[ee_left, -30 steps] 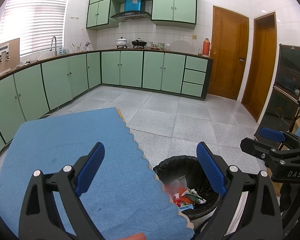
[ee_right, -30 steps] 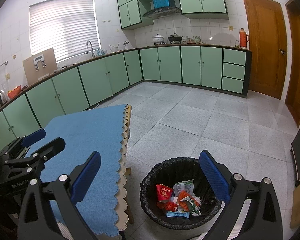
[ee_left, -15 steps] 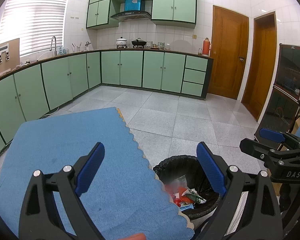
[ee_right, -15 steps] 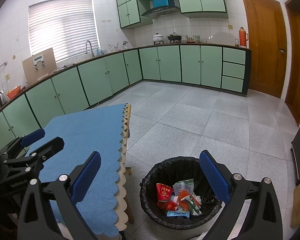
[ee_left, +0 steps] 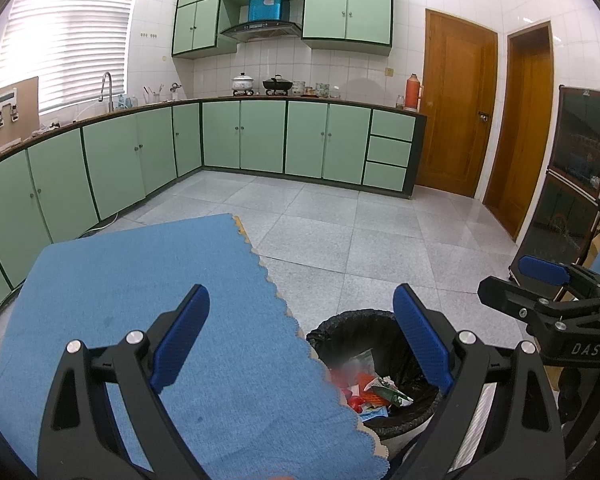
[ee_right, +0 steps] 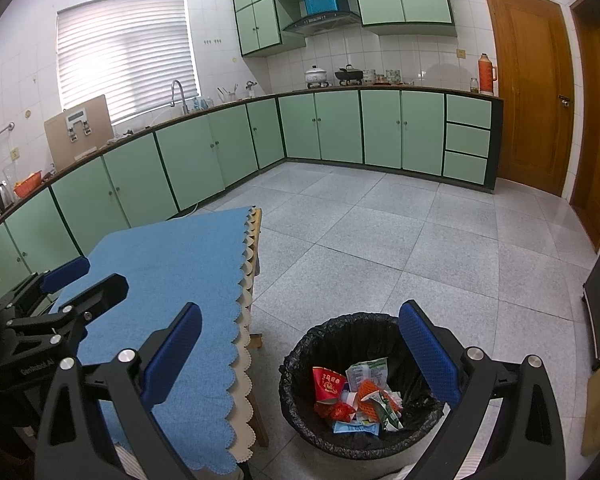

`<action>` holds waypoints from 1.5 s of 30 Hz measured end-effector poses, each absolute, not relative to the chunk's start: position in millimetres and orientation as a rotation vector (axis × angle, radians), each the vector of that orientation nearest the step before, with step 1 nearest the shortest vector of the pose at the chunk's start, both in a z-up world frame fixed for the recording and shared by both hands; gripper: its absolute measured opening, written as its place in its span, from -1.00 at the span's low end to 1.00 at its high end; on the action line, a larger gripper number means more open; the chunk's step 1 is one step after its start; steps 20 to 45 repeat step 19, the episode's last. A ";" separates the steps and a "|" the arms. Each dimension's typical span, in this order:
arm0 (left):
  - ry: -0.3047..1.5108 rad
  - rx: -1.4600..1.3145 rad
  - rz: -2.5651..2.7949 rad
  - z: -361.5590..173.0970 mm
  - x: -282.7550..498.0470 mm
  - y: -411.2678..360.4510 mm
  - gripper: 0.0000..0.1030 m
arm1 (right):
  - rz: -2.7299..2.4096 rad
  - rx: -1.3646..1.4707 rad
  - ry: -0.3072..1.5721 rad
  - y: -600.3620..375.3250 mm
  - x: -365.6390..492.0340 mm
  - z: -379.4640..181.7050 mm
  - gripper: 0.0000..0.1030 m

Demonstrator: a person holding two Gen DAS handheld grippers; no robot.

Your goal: Collect trash

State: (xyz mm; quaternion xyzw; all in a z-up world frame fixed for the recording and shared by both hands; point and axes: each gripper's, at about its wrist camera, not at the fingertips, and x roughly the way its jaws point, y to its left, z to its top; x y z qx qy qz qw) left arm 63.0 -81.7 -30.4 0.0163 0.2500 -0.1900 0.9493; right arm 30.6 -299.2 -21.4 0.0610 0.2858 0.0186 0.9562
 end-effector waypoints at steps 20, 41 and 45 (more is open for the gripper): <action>0.512 0.033 -0.385 -29.5 65.8 -91.4 0.75 | 0.037 0.126 0.584 -296.8 32.4 -24.6 0.88; 0.512 0.033 -0.385 -29.5 65.8 -91.4 0.75 | 0.037 0.126 0.584 -296.8 32.4 -24.6 0.88; 0.512 0.033 -0.385 -29.5 65.8 -91.4 0.75 | 0.037 0.126 0.584 -296.8 32.4 -24.6 0.88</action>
